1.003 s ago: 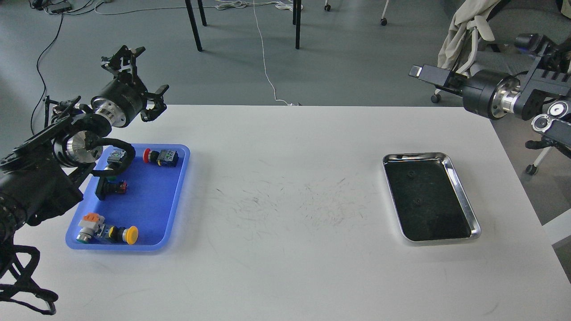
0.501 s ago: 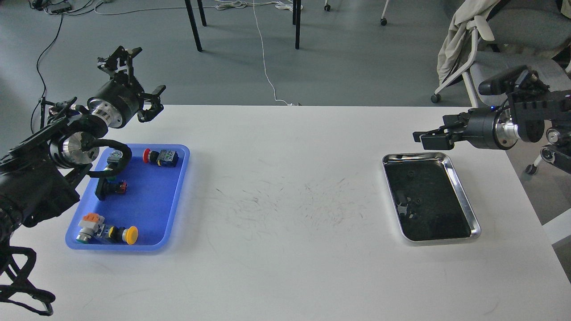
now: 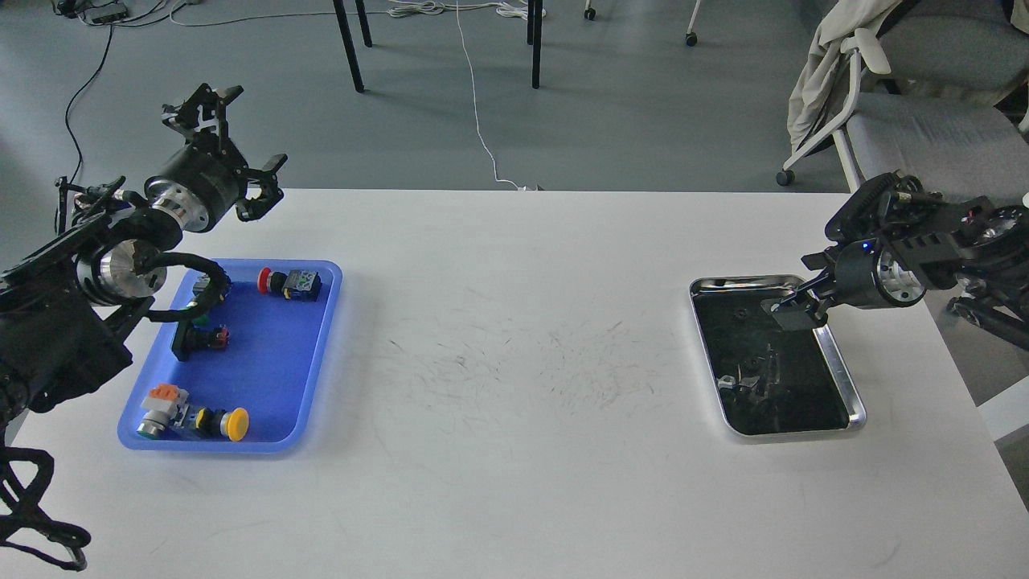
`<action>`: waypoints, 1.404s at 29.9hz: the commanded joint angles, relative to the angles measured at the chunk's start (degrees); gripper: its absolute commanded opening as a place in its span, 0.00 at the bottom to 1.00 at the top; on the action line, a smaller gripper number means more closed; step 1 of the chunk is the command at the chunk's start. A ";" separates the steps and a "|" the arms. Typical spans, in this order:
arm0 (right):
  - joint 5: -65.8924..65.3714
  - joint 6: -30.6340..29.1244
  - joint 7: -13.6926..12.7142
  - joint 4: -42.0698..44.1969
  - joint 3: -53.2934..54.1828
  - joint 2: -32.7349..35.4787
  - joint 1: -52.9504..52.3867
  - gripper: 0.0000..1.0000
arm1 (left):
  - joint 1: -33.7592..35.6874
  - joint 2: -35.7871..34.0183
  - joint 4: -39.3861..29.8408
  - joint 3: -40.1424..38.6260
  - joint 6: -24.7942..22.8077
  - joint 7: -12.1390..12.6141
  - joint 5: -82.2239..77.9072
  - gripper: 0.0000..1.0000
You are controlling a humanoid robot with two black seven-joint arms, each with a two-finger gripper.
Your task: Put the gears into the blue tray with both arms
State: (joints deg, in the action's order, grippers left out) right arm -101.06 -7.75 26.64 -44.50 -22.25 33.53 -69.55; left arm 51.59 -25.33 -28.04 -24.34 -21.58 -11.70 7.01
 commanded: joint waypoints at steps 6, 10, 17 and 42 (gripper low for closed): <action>0.08 0.28 -0.01 2.84 -0.16 -4.09 2.23 0.85 | 0.00 -0.42 0.00 0.00 -0.22 0.01 0.02 0.99; -0.01 0.28 0.08 3.11 -0.42 -4.44 2.49 0.80 | -0.08 -0.33 0.00 0.00 -0.13 -0.08 0.02 0.99; 0.08 0.54 0.43 6.62 -0.51 -6.37 3.63 0.70 | -0.26 -0.33 0.00 0.00 -0.13 -0.08 0.02 0.99; 0.34 2.30 1.36 11.19 -1.48 -9.63 5.65 0.48 | -0.44 -1.56 -0.08 0.00 -0.13 -0.08 0.11 0.99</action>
State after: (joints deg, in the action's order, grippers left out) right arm -100.71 -5.43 27.97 -34.14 -23.30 23.90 -64.06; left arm 51.16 -26.85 -28.12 -24.35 -21.79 -11.78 7.12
